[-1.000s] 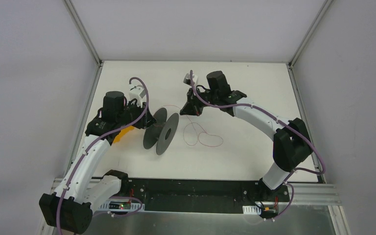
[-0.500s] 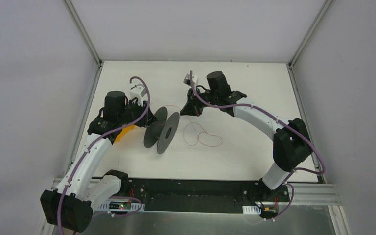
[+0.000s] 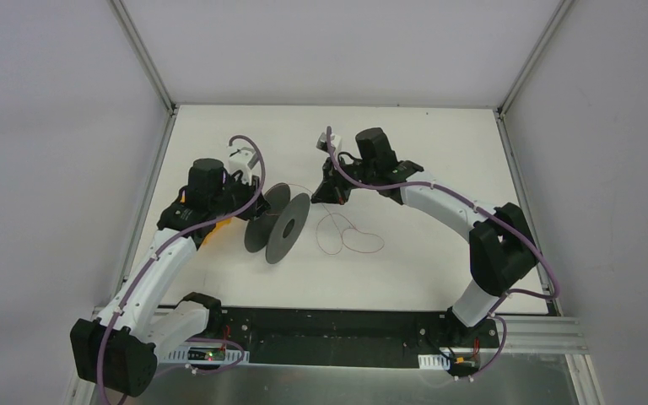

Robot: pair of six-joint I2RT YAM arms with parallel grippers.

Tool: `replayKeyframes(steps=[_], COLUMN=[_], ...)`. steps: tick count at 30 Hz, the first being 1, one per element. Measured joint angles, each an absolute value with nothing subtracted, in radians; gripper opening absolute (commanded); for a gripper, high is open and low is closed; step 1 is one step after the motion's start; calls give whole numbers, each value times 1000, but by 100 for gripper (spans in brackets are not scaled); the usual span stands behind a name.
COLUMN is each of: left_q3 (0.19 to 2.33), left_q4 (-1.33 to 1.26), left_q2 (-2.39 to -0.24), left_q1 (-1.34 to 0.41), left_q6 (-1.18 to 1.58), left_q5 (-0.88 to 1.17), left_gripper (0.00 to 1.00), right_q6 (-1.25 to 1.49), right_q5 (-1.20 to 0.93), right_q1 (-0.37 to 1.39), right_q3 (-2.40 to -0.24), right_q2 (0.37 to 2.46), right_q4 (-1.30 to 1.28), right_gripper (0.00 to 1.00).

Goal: Wrap the cables

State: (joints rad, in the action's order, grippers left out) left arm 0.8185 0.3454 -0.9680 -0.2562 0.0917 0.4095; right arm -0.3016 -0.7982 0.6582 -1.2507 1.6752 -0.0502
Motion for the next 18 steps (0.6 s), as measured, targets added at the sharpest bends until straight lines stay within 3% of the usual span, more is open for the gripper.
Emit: replayKeyframes(steps=[4, 18], left_q3=[818, 796], left_q4=[343, 399], left_q2=[-962, -892], left_q1=[-278, -322], left_q6=[78, 15], left_q5=[375, 295], left_gripper=[0, 0], right_q6=[-295, -292], right_q5=[-796, -750], right_q1=[659, 659], right_q3=[-1244, -1187], right_q2=[1675, 1675], right_q4=[-43, 13], right_gripper=[0, 0])
